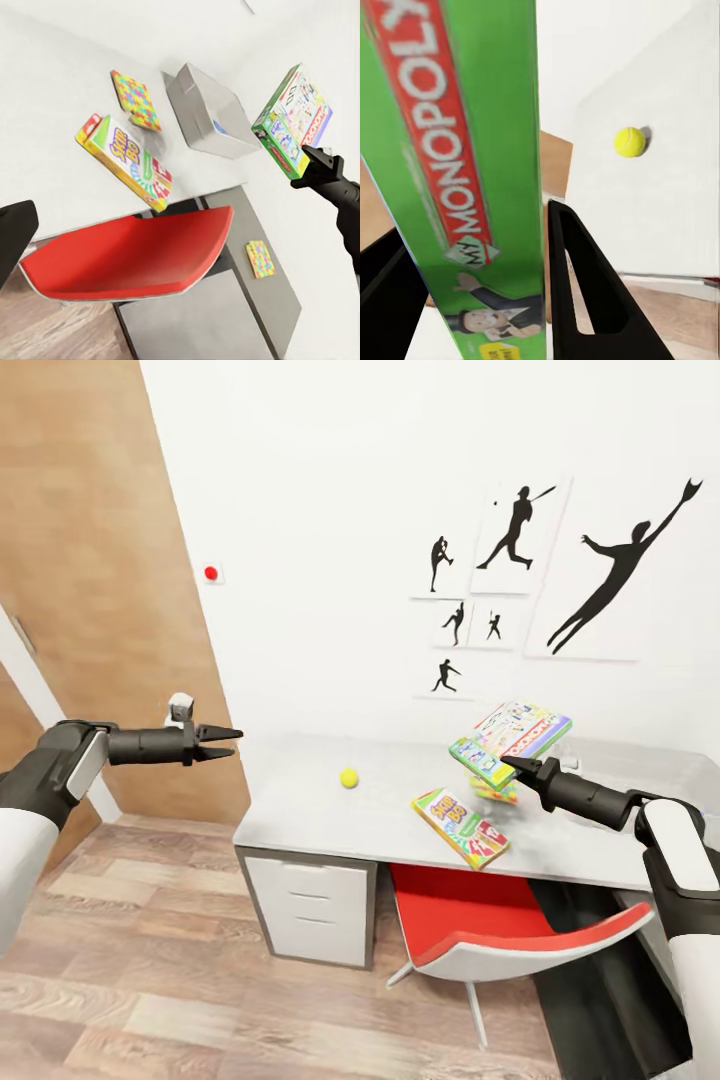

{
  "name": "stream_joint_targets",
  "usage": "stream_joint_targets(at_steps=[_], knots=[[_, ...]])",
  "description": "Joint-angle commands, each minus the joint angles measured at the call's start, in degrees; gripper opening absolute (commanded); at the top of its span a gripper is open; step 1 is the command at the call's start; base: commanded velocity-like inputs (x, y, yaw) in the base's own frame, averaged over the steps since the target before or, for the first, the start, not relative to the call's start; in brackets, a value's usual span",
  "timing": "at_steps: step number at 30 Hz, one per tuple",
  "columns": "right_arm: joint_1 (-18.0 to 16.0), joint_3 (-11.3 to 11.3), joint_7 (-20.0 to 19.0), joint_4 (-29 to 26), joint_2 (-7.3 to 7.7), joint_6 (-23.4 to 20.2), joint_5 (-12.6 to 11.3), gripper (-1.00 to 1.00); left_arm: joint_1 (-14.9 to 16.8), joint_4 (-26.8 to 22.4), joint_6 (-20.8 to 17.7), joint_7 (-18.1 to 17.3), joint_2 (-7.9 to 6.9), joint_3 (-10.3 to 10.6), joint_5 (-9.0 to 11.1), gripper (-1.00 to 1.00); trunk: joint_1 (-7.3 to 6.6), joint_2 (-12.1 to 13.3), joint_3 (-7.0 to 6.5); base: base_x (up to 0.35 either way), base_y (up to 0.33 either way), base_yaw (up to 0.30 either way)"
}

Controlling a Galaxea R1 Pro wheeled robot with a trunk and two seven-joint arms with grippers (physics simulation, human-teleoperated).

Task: Put all the toys in the child's room - the three board games (two on the bed and one on the table), the two jigsaw puzzles on the table, and the tennis ball on the table - inside the toy box on the table in the child's room.

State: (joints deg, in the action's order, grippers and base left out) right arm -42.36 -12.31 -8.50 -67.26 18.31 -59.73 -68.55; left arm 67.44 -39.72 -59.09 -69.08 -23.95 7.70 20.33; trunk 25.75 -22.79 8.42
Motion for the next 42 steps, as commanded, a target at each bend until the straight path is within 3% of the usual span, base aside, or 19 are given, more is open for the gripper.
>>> stream_joint_targets(at_steps=[1, 14, 22, 42], knots=[[-0.1, -0.1, -0.6, 0.0, -0.02, -0.3, 0.2, -1.0, 0.1, 0.0, -0.3, -0.2, -0.08, 0.2, 0.2, 1.0, 0.04, -0.1, 0.12, 0.014, 0.0, -0.283], [-0.1, -0.1, -0.6, 0.0, -0.02, -0.3, 0.2, -1.0, 0.1, -1.6, -0.3, -0.2, -0.04, 0.3, 0.1, 1.0, 0.04, -0.1, 0.08, 0.136, 0.0, -0.274], [0.0, -0.1, -0.6, 0.0, -0.02, -0.3, 0.3, -1.0, 0.1, -2.6, -0.4, -0.2, -0.04, 0.3, 0.1, 1.0, 0.04, -0.1, -0.03, 0.207, 0.0, -0.064], [0.0, -0.1, -0.6, 0.2, -0.02, -0.3, 0.3, -1.0, 0.1, -2.6, -0.4, -0.2, -0.21, 0.2, 0.1, 1.0, 0.04, -0.1, -1.63, 0.068, 0.0, -0.141]])
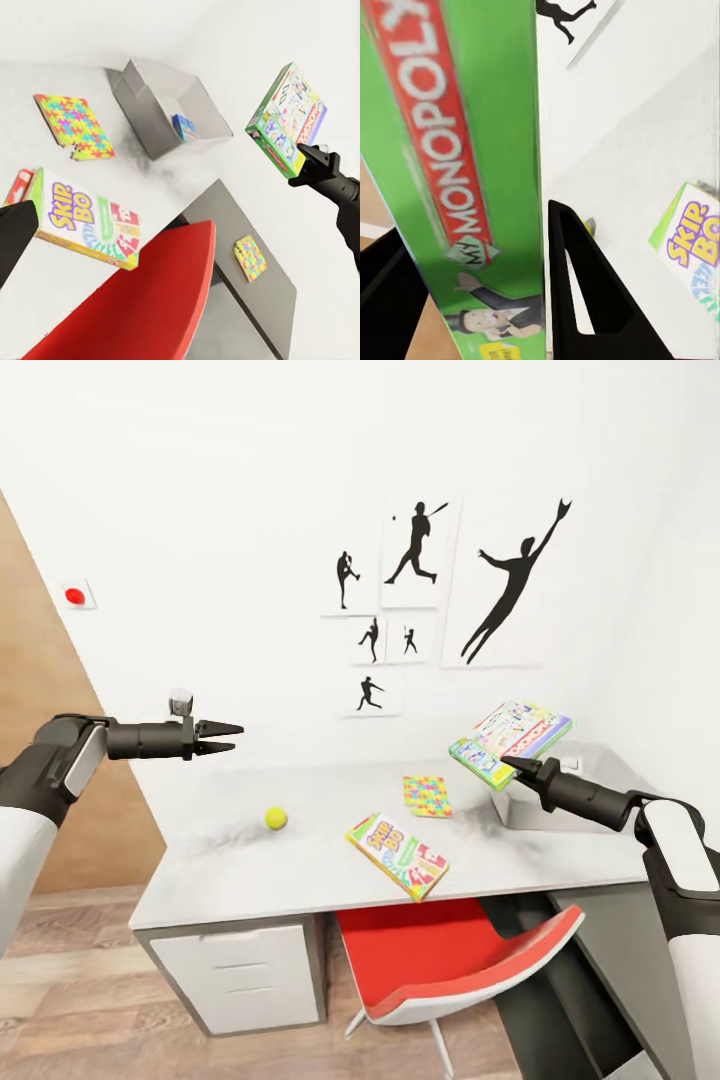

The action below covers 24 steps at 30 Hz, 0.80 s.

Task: Put all the toys in the child's room - the three board games (two on the bed and one on the table), the two jigsaw puzzles on the table, and the tennis ball on the table - inside the toy box on the table in the child's room.

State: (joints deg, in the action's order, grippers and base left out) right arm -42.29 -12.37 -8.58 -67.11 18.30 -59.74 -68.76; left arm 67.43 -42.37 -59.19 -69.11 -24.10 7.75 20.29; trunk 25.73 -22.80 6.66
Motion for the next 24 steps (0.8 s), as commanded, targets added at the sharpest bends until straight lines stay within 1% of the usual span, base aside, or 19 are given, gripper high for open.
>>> stream_joint_targets(at_steps=[1, 7, 11, 16, 24], knots=[[-0.1, -0.1, -0.6, 0.1, -0.02, -0.3, 0.6, -1.0, 0.1, 0.0, -0.3, -0.1, -0.07, 0.2, 0.1, 1.0, 0.06, -0.1, 0.04, 0.191, 0.0, -0.177], [-0.1, -0.1, -0.6, 0.2, 0.0, -0.3, 0.6, -1.0, 0.1, 0.0, -0.3, -0.1, -0.06, 0.2, 0.1, 1.0, 0.06, -0.1, -0.4, 0.28, 0.0, -0.183], [-0.1, -0.1, -0.5, 0.2, 0.0, -0.3, 0.6, -1.0, 0.1, 0.0, -0.3, -0.1, -0.07, 0.2, 0.1, 1.0, 0.06, -0.1, -0.51, 0.263, -0.035, -0.085], [-0.1, -0.1, -0.5, 0.7, 0.0, -0.3, 0.6, -1.0, 0.1, 0.0, -0.3, -0.1, -0.07, 0.2, 0.1, 1.0, 0.06, -0.1, -0.51, 0.195, -0.126, -0.068], [-0.1, -0.4, -0.5, 1.8, 0.06, -0.3, 0.6, -1.0, 0.1, 0.0, -0.3, -0.1, -0.07, 0.2, 0.1, 1.0, 0.06, -0.1, -0.36, 0.159, -0.133, -0.232]])
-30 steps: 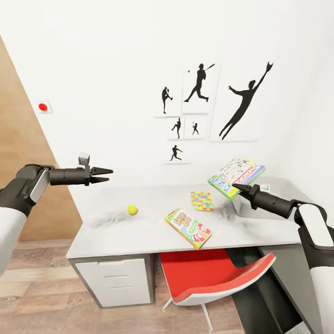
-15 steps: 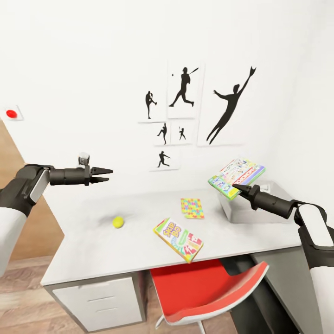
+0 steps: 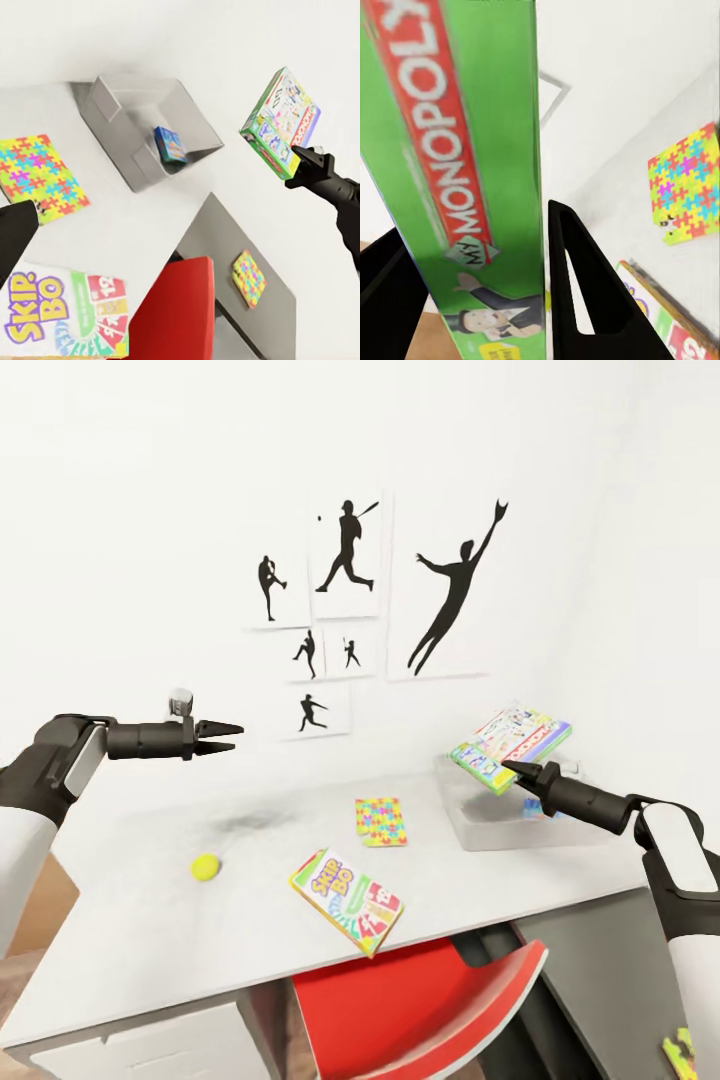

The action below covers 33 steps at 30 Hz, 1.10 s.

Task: Put all the toys in the child's room - the three board games (two on the bed and one on the table), the two jigsaw puzzles on the table, and the tennis ball on the table - inside the toy box on the table in the child's room.

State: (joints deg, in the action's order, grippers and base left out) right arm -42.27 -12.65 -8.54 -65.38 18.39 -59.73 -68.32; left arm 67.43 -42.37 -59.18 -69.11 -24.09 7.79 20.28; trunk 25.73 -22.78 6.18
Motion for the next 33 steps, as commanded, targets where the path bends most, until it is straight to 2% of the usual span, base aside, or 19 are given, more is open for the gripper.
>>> stream_joint_targets(at_steps=[1, 12, 33], knots=[[-0.1, -0.1, -0.6, 0.1, -0.02, -0.3, 0.1, -1.0, 0.1, 0.0, -0.3, -0.1, -0.08, 0.2, 0.2, 1.0, 0.05, -0.1, 0.15, 0.111, -0.089, -0.261], [-0.1, -0.2, -0.5, 0.2, -0.06, -0.3, 0.2, -1.0, 0.1, 0.0, -0.3, -0.1, -0.06, 0.2, 0.1, 1.0, 0.05, -0.1, 0.37, 0.024, -0.018, -0.223], [-0.2, -0.2, -0.5, 1.3, -0.11, -0.3, 0.2, -1.0, 0.1, 0.0, -0.3, -0.1, -0.01, 0.2, 0.1, 1.0, 0.05, -0.1, 0.6, 0.085, 0.012, -0.009]])
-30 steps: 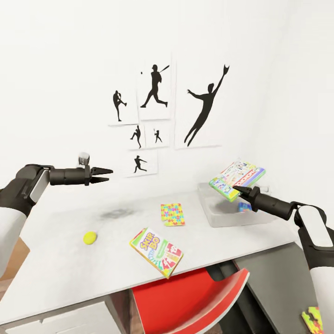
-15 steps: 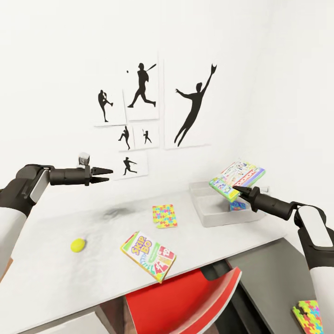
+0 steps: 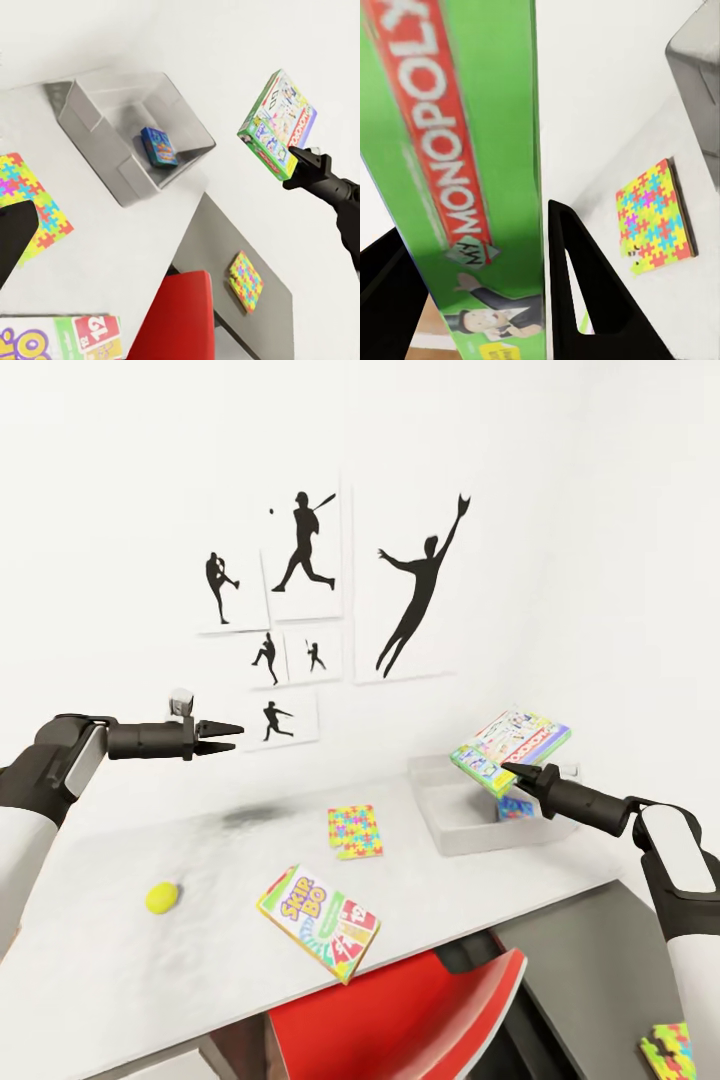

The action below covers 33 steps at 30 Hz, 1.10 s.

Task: Put all the toys in the child's room - the three board games (two on the bed and one on the table), the two jigsaw puzzles on the table, and the tennis ball on the table - inside the toy box on the table in the child's room.

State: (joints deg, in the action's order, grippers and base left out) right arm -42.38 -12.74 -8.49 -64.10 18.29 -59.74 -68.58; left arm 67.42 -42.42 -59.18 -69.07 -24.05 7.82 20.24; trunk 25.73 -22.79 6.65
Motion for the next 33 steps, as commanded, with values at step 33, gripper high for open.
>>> stream_joint_targets(at_steps=[33], knots=[[-0.2, -0.1, -0.3, 3.0, -0.01, -0.3, 0.5, -1.0, 0.1, 0.0, -0.2, 0.0, 0.05, 0.3, 0.1, 1.0, 0.05, -0.1, 1.83, 0.068, -0.005, 0.0]])
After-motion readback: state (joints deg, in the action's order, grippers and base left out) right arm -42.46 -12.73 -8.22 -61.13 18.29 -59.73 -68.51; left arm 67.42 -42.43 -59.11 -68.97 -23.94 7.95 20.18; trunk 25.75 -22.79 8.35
